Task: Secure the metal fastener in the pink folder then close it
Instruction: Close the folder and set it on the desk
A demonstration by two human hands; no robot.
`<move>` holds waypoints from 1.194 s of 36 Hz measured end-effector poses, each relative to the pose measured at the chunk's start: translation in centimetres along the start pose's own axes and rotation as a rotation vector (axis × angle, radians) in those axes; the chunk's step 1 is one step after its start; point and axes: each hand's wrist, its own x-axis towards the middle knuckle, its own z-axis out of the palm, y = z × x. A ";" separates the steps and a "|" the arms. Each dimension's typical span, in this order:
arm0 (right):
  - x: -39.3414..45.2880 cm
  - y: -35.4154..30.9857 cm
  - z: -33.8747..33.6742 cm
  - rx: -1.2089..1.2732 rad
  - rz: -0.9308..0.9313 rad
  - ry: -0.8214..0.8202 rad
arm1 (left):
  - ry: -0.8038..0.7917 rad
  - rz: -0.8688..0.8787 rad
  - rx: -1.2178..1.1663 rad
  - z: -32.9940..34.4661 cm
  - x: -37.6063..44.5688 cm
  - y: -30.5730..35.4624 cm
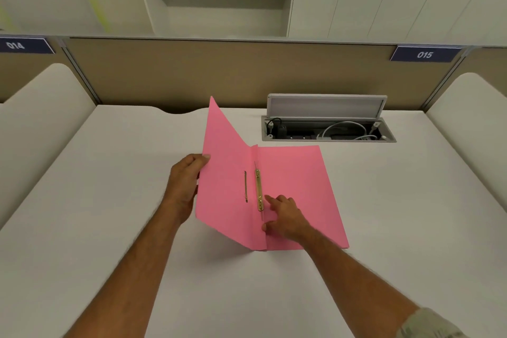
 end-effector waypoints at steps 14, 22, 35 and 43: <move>-1.5 0.2 -9.2 0.363 -0.040 0.367 | -0.120 0.044 -0.019 9.4 -1.4 -0.3; -2.9 -1.4 -14.2 0.549 -0.075 0.512 | -0.172 0.056 0.070 14.3 -2.0 -1.0; -4.1 -2.4 -16.5 0.535 -0.041 0.428 | -0.147 0.108 0.265 19.4 -2.4 -3.2; -3.9 -1.1 -15.7 0.262 0.026 0.465 | -0.165 0.018 0.468 18.4 -1.8 -5.8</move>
